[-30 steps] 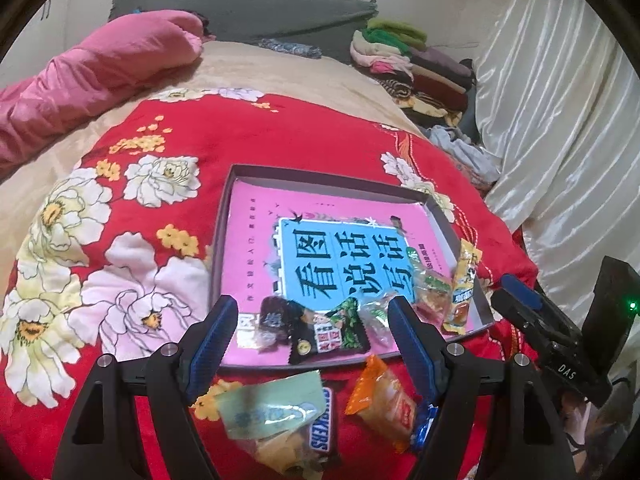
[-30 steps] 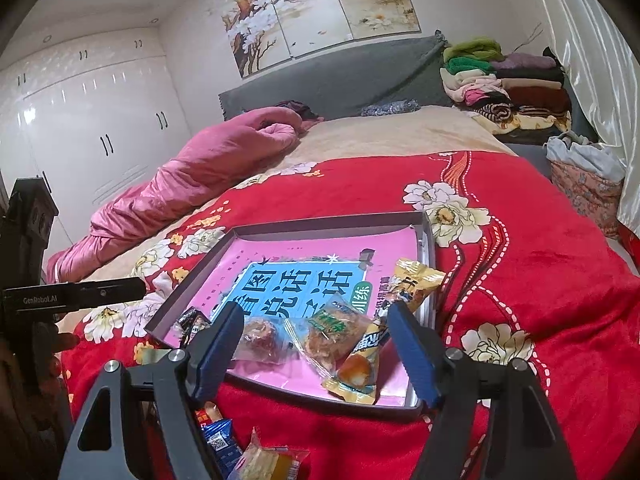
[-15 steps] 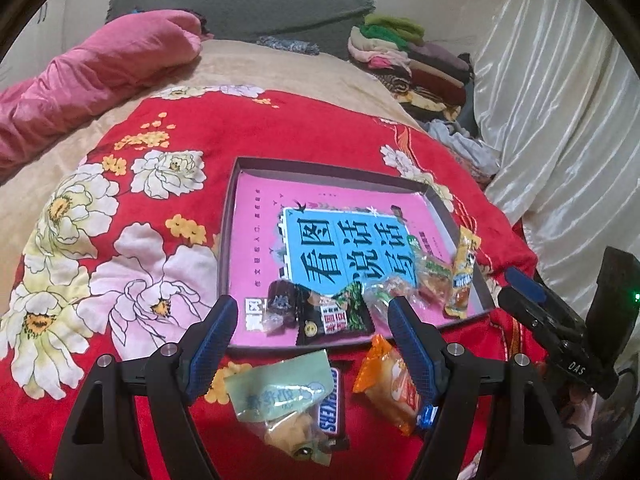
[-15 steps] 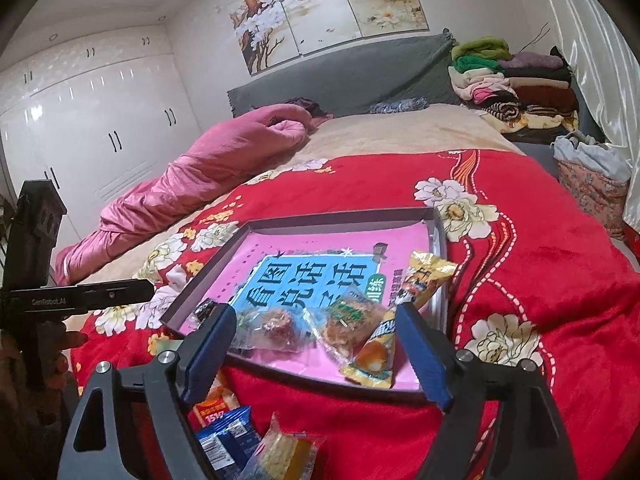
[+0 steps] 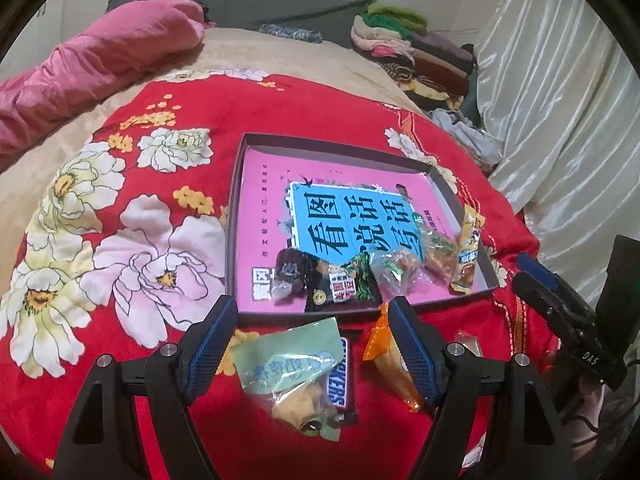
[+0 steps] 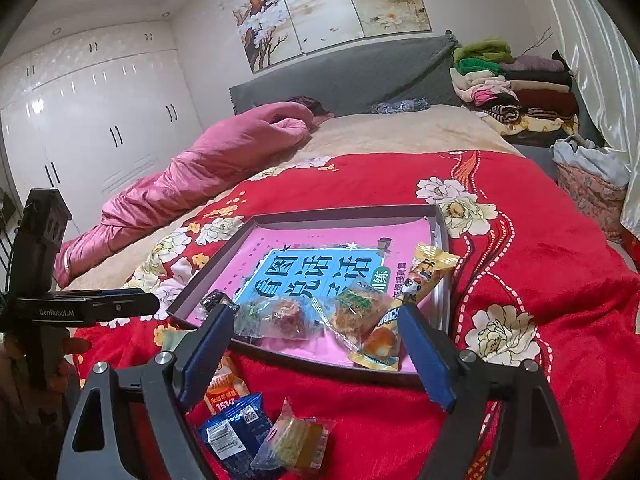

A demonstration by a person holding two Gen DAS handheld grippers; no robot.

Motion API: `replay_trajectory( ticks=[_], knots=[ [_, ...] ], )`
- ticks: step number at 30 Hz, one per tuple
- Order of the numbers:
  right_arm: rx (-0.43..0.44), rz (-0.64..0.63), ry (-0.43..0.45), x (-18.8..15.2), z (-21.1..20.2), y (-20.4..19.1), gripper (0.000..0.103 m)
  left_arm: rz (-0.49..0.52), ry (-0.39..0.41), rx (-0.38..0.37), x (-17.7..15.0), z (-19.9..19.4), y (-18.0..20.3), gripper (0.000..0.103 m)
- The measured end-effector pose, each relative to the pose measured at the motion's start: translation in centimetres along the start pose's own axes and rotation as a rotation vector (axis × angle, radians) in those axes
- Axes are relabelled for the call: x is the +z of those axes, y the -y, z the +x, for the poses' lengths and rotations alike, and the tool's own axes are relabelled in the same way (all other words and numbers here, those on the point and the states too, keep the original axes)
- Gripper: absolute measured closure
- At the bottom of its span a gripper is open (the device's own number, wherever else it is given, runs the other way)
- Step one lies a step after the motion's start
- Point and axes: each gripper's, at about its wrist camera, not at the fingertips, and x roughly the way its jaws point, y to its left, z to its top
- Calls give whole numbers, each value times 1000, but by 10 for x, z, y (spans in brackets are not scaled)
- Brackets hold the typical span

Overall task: Organize snacks
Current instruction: 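Move both tools back from the tray toward the remaining snack pile, then lower the left tool to the green candy bag while the right tool approaches the clear cake packet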

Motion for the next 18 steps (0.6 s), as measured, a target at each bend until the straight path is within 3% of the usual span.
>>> replay_trajectory(
  ticks=[18],
  knots=[
    [-22, 4, -32, -15, -11, -6, 19, 9, -48, 12, -23, -5, -8, 24]
  ],
)
